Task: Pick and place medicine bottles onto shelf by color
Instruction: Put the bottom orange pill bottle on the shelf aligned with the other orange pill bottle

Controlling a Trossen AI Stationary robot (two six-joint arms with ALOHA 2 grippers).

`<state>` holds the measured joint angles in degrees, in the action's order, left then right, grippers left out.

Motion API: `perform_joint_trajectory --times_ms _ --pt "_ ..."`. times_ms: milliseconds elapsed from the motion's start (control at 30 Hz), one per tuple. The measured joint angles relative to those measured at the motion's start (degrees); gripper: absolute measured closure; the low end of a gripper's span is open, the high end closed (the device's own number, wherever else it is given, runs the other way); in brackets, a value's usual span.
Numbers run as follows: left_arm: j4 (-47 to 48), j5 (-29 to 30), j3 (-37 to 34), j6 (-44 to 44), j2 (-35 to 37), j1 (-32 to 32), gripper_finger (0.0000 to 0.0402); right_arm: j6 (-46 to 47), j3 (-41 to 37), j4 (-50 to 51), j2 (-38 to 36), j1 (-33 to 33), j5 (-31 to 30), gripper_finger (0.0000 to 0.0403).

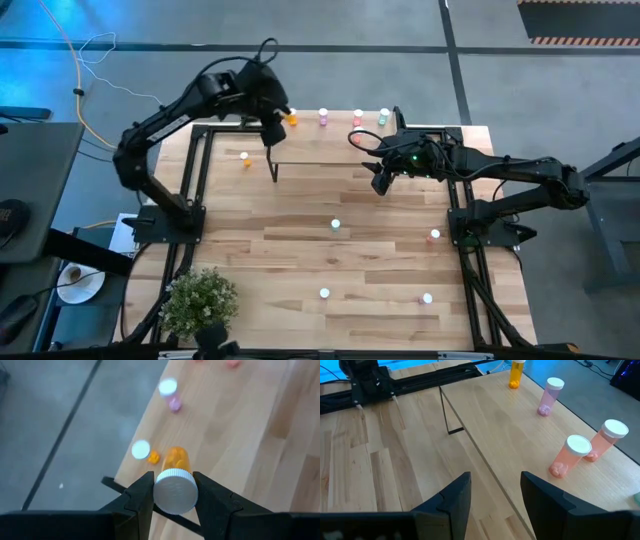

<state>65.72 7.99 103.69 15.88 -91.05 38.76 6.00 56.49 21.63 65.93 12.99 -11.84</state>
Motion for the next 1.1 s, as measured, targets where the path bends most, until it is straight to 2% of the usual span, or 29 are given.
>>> perform_joint_trajectory --times_ms 200,500,800,1100 --pt "3.25 -1.67 2.97 0.78 -5.78 1.31 0.0287 0.0 -0.01 0.0 0.0 0.0 0.0 0.0239" --pt "4.05 -3.06 3.28 0.85 -11.42 1.36 0.0287 0.0 -0.02 0.04 0.4 -0.02 0.0 0.0239" --pt "5.04 -3.1 3.28 1.88 -12.62 1.36 0.0287 0.0 -0.09 1.11 1.66 -0.02 -0.01 0.0239" --pt "7.57 -5.57 3.28 1.84 -12.91 1.06 0.0287 0.57 -0.09 1.06 1.86 -0.03 0.0 0.0239"
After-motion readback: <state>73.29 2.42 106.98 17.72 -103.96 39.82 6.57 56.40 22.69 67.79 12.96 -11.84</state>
